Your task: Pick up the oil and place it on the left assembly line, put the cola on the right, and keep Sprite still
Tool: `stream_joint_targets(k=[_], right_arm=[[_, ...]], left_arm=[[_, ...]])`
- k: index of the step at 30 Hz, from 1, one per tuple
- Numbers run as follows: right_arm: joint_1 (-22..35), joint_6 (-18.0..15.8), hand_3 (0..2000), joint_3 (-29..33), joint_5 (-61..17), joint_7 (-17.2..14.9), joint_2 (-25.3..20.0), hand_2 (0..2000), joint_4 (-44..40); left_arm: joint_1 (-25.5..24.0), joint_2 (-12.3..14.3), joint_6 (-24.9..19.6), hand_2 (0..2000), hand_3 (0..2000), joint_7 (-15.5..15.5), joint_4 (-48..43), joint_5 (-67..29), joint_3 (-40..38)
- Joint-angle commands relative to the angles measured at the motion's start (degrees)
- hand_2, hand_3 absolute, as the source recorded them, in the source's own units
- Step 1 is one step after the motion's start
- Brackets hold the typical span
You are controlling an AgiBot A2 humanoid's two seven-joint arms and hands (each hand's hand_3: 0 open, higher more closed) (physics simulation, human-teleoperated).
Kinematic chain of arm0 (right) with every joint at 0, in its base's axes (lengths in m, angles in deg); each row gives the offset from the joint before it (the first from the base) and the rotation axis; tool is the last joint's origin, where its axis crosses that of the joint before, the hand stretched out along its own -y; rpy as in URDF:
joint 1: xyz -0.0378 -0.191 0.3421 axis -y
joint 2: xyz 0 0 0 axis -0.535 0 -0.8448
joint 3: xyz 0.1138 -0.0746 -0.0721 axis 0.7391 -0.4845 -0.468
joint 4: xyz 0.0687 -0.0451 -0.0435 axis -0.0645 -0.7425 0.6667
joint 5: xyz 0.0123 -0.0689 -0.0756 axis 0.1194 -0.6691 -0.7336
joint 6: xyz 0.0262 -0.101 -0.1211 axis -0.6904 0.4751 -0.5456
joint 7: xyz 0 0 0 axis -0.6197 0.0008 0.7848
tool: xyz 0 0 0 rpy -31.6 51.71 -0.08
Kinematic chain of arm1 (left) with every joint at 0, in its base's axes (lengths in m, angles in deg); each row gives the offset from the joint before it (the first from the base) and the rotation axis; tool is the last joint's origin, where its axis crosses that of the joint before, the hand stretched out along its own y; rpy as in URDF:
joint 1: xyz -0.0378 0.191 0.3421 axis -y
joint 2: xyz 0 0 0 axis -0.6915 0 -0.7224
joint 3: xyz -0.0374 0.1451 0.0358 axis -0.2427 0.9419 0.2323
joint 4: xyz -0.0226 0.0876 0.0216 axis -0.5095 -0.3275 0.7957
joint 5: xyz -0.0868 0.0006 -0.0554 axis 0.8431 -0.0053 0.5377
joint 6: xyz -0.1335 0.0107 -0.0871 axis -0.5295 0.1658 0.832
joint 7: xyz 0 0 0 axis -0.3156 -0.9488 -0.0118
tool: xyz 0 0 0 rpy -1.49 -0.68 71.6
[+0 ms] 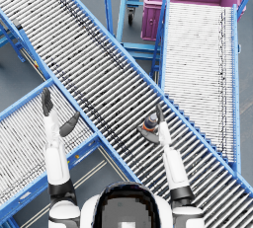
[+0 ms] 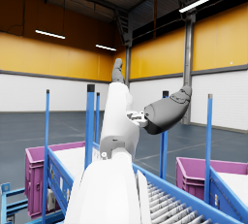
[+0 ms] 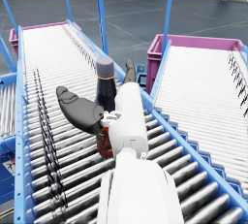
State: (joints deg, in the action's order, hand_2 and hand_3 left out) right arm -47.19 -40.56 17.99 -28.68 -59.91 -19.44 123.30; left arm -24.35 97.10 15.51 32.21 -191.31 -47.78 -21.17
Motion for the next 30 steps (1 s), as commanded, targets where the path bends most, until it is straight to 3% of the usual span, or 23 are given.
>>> stream_joint_targets(k=[1, 12, 13, 14, 18, 21, 23, 25, 28, 30], right_arm=[[3.04, 0.00, 0, 0.22, 0.00, 0.00, -1.18, 0, -7.20], [11.15, 0.00, 0, -3.50, 0.01, 0.00, -5.19, 0, -22.94], [11.09, 0.00, 327, -3.32, 0.01, 0.00, -5.26, 1361, -22.68], [11.33, 0.00, 653, -3.31, 0.00, 0.00, -5.43, 2000, -22.79], [11.92, 1.16, 1960, -2.35, -0.06, 0.07, -5.86, 2000, -24.03], [12.49, 3.65, 2000, -1.45, -0.04, 0.14, -6.32, 2000, -22.32], [13.38, 3.20, 2000, 3.50, -0.05, 0.03, -6.78, 2000, -17.59], [14.54, 0.79, 2000, 6.92, -0.05, 0.24, -7.07, 2000, -13.85], [15.10, -5.78, 2000, 9.54, -0.01, -0.18, -7.15, 2000, -7.54], [15.29, -6.91, 2000, 11.53, -0.01, -0.15, -7.14, 2000, -3.41]], left_arm=[[0.01, 0.01, 0.00, 0, 0, 0.00, -0.01, 0.00, -0.05], [0.68, 0.13, 0.00, 0, 0, 0.00, 1.27, 0.00, -0.62], [1.58, -0.04, 0.00, 0, 0, 0.00, 1.94, 0.00, -1.17], [1.61, -0.01, 0.00, 0, 0, 0.00, 2.01, 0.00, -1.40], [1.50, 0.13, 0.00, 0, 0, 0.00, 1.89, 0.00, -2.00], [1.49, 0.20, 0.00, 0, 0, 0.00, 1.58, 0.01, -2.13], [0.81, 0.43, 0.00, 0, 0, 0.00, 1.79, 0.01, -2.00], [1.29, 0.35, 0.00, 0, 0, 0.00, 0.93, 0.01, -2.18], [1.44, 0.37, 0.00, 0, 0, 0.00, 0.27, 0.01, -2.37], [1.51, 0.41, 0.00, 0, 0, 0.00, -0.36, 0.01, -1.61]])
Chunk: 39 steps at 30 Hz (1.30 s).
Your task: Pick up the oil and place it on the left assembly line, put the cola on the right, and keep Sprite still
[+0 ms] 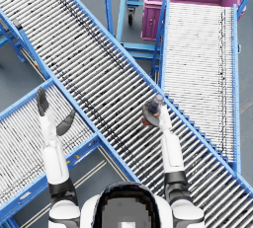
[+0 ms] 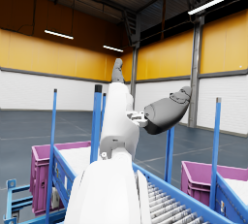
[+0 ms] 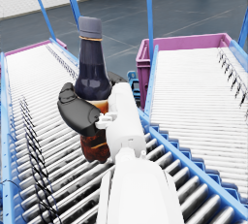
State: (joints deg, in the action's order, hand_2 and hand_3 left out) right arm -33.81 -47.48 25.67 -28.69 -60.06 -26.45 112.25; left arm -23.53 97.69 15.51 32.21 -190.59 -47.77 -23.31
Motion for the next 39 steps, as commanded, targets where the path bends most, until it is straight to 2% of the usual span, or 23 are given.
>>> stream_joint_targets(k=[1, 5, 8, 11, 17, 18, 19, 23, 24, 26, 32, 35, 36, 37, 38, 39], right_arm=[[2.30, -0.03, 2000, 5.03, 0.00, 0.01, -0.13, 2000, 9.76], [4.37, -0.19, 2000, 8.49, 0.01, -0.11, 0.09, 2000, 13.68], [7.12, -0.36, 2000, 12.55, 0.01, -0.14, 0.85, 2000, 13.53], [11.91, -0.57, 2000, 18.31, 0.02, -0.14, 2.87, 2000, 7.48], [18.10, -0.01, 2000, 24.75, 0.03, 0.02, 5.21, 2000, -7.36], [19.00, 0.08, 1673, 25.26, 0.03, 0.03, 5.56, 639, -9.80], [20.48, 2.01, 1347, 26.01, 0.05, 0.07, 6.11, 0, -12.07], [32.75, 5.64, 40, 27.79, 0.07, 0.13, 11.02, 0, -27.33], [34.68, 6.00, 0, 27.45, 0.08, 0.13, 11.62, 0, -27.96], [35.88, 6.45, 0, 26.81, 0.10, 0.14, 11.93, 0, -24.69], [29.80, 6.86, 0, 19.40, 0.11, 0.15, 10.37, 0, 3.49], [23.96, 6.89, 0, 16.87, 0.08, 0.15, 9.25, 0, 13.94], [22.13, 6.90, 0, 16.50, 0.07, 0.15, 8.89, 0, 16.03], [20.28, 6.90, 0, 15.88, 0.06, 0.15, 8.55, 0, 18.14], [18.63, 6.91, 0, 15.36, 0.06, 0.15, 8.24, 0, 19.79], [16.92, 6.91, 0, 14.37, 0.05, 0.15, 8.47, 0, 21.40]], left_arm=[[0.85, -0.20, 0.00, 0, 0, 0.00, -1.19, 0.00, 0.75], [1.12, -0.16, 0.00, 0, 0, 0.00, -2.43, 0.00, 1.34], [1.23, -0.07, 0.00, 0, 0, 0.00, -2.79, 0.00, 2.39], [0.62, 0.15, 0.00, 0, 0, 0.00, -2.49, 0.00, 2.09], [1.96, -0.04, 0.00, 0, 0, 0.00, -2.32, 0.00, 2.50], [2.13, -0.05, 0.00, 0, 0, 0.00, -2.41, 0.00, 2.72], [1.21, 0.18, 0.00, 0, 0, 0.00, -2.39, 0.00, 2.53], [2.00, 0.09, 0.00, 0, 0, 0.00, -3.20, 0.00, 2.18], [1.84, 0.15, 0.00, 0, 0, 0.00, -3.11, 0.00, 1.93], [1.84, 0.20, 0.00, 0, 0, 0.00, -3.46, 0.00, 2.05], [1.54, 0.38, 0.00, 0, 0, 0.00, -4.98, 0.00, 2.02], [5.21, -0.71, 0.00, 0, 0, 0.00, -3.67, 0.00, 2.05], [5.37, -0.66, 0.00, 0, 0, 0.00, -3.46, 0.00, 2.32], [3.27, -0.07, 0.00, 0, 0, 0.00, -3.88, 0.00, 2.14], [5.89, -0.71, 0.00, 0, 0, 0.00, -2.94, 0.00, 2.50], [4.13, -0.26, 0.00, 0, 0, 0.00, -3.50, 0.00, 2.29]])
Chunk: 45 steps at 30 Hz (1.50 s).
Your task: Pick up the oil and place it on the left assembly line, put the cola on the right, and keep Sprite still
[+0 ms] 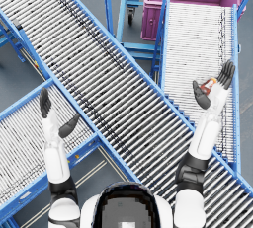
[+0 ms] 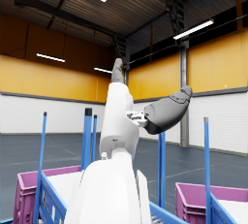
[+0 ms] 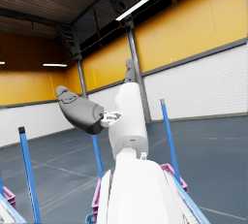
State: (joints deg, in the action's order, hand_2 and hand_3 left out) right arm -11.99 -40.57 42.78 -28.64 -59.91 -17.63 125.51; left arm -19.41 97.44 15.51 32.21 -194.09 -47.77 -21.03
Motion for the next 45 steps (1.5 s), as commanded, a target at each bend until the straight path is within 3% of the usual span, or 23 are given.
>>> stream_joint_targets(k=[1, 10, 17, 38, 45], right_arm=[[-6.68, 0.00, 0, -3.20, 0.00, 0.00, -0.51, 0, 9.62], [-17.99, 0.01, 0, -5.86, -0.02, 0.00, -1.59, 0, 17.08], [-18.80, -0.33, 0, -6.57, 1.09, -0.34, -1.21, 0, 16.20], [-28.37, -5.31, 0, -21.26, 17.80, -5.38, 8.75, 0, 18.16], [-29.03, -5.67, 0, -22.33, 19.00, -5.75, 9.44, 0, 18.30]], left_arm=[[1.57, -0.34, 0.00, 0, 0, 0.00, 0.50, 0.00, 0.37], [1.52, -0.07, 0.00, 0, 0, 0.00, 0.94, 0.00, 0.81], [-0.21, -0.25, 0.34, 0, 0, 0.34, 1.26, 1.11, 1.91], [-9.57, -8.06, 5.38, 0, 0, 5.36, 5.68, 17.82, 18.43], [-10.21, -8.61, 5.74, 0, 0, 5.73, 6.00, 19.02, 19.63]])
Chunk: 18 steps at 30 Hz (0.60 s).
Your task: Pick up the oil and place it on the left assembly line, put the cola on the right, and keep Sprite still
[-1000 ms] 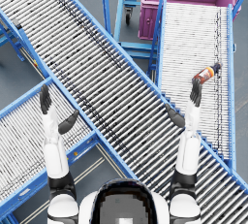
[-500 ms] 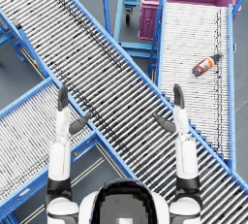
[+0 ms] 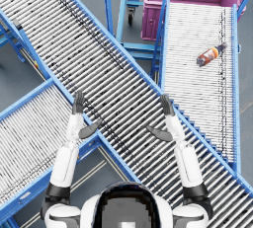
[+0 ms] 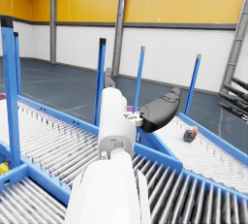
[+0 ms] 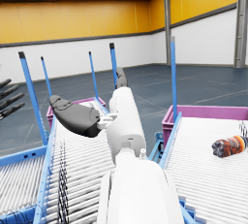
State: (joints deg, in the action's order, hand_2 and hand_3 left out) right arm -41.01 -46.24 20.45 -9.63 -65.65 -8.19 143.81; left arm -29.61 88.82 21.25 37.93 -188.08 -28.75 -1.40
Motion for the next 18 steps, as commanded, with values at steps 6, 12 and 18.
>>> stream_joint_targets(k=[6, 12, 18], right_arm=[[-0.05, -0.03, 0, -0.10, 0.11, -0.03, 0.06, 0, 0.01], [-0.06, -0.04, 0, -0.11, 0.13, -0.04, 0.07, 0, 0.02], [-0.06, -0.04, 0, -0.12, 0.13, -0.04, 0.07, 0, 0.02]], left_arm=[[-0.05, -0.05, 0.03, 0, 0, 0.03, 0.03, 0.11, 0.11], [-0.06, -0.05, 0.04, 0, 0, 0.04, 0.03, 0.13, 0.13], [-0.06, -0.05, 0.04, 0, 0, 0.04, 0.03, 0.13, 0.13]])
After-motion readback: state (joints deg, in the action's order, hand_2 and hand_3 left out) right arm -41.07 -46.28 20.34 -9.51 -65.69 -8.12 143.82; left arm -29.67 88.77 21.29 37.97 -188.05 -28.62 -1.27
